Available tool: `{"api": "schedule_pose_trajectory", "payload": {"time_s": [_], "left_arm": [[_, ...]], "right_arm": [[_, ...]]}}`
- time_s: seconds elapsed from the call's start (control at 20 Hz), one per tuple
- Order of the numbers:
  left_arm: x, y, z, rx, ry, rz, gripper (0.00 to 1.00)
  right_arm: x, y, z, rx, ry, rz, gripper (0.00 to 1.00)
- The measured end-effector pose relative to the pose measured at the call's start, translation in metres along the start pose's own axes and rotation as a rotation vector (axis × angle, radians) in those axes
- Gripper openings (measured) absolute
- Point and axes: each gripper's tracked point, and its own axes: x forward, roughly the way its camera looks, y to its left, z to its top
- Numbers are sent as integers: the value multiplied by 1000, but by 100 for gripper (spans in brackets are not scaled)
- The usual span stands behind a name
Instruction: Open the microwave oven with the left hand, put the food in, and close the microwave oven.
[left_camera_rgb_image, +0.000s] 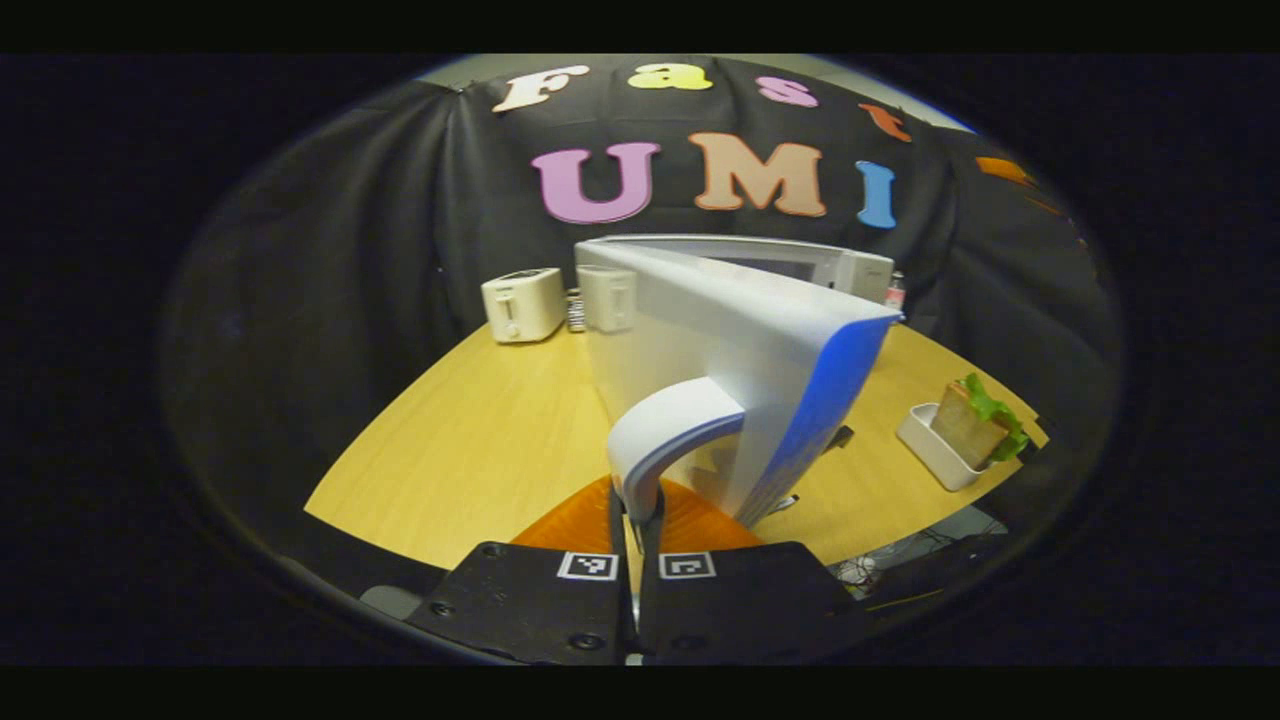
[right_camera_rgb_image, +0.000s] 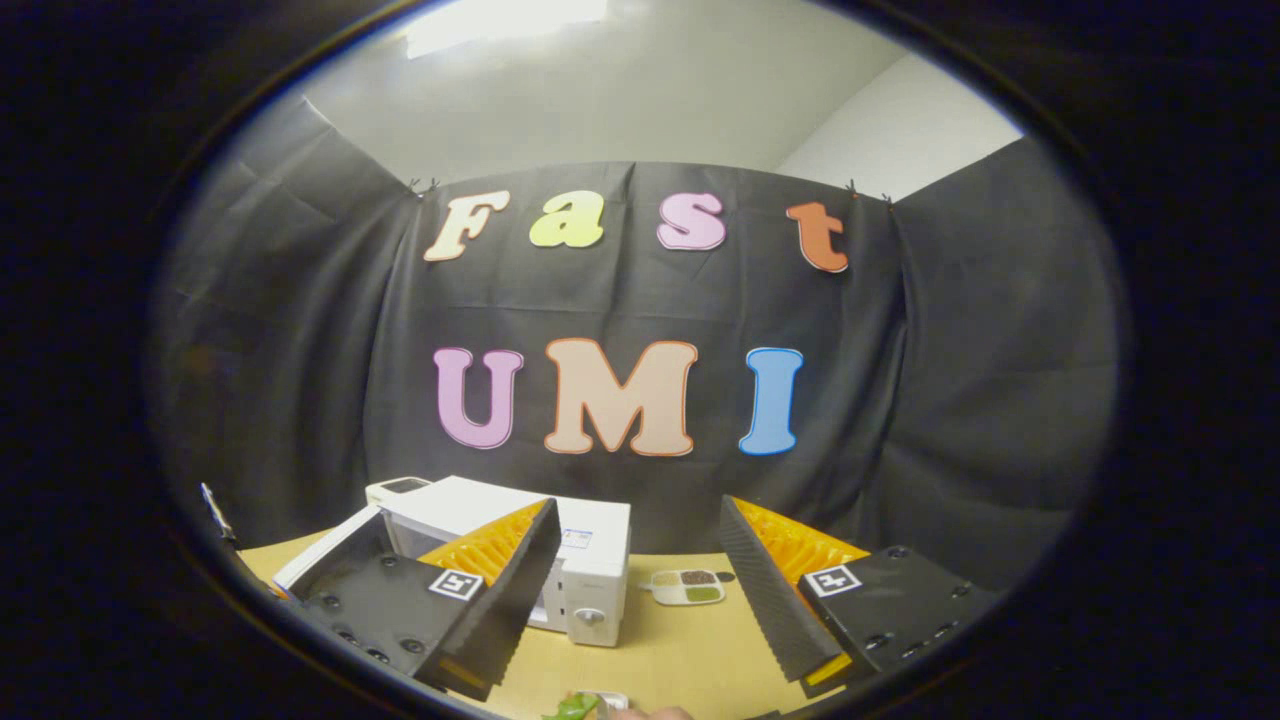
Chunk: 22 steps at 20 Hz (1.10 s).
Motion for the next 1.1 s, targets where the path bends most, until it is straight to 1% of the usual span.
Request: {"api": "schedule_pose_trajectory", "payload": {"time_s": [0.05, 0.1, 0.2, 0.25, 0.35, 0.5, 0.55, 0.6, 0.7, 0.75, 0.8, 0.85, 0.9, 1.1], "left_arm": [[-1, 5, -1, -37, 10, -2, 1], [-2, 9, -5, -52, 17, 1, 1], [-2, 11, -6, -48, 19, -4, 0], [-1, 10, -6, -42, 22, -6, 2], [-1, 9, -5, -31, 23, -11, 1], [0, 6, -3, -4, 26, -43, 1], [2, 7, -4, -8, 34, -49, 6], [1, 10, -6, -10, 38, -44, 8], [2, 12, -5, -9, 42, -33, 37], [3, 14, -5, -3, 39, -21, 57], [2, 14, -5, 1, 38, -13, 68], [4, 15, -4, 6, 39, -7, 92], [2, 13, -4, 15, 35, -3, 99], [0, 13, -4, 29, 40, 4, 100]], "right_arm": [[1, 2, 0, 1, 1, 6, 96], [1, 5, 0, 2, 3, 13, 96], [2, 5, 2, -3, 0, 19, 96], [2, 5, 3, -4, -1, 20, 96], [1, 4, 3, -4, -2, 20, 96], [-1, 1, -1, -12, 9, 16, 96], [-1, 0, -1, -14, 11, 14, 96], [-2, 0, -3, -14, 13, 12, 96], [-3, -1, -8, -17, 19, 12, 96], [-4, -2, -11, -22, 25, 11, 96], [-4, -1, -14, -24, 31, 12, 96], [-5, -1, -15, -26, 34, 13, 97], [-7, -1, -17, -29, 37, 14, 97], [-12, -1, -33, -48, 64, 25, 97]]}}
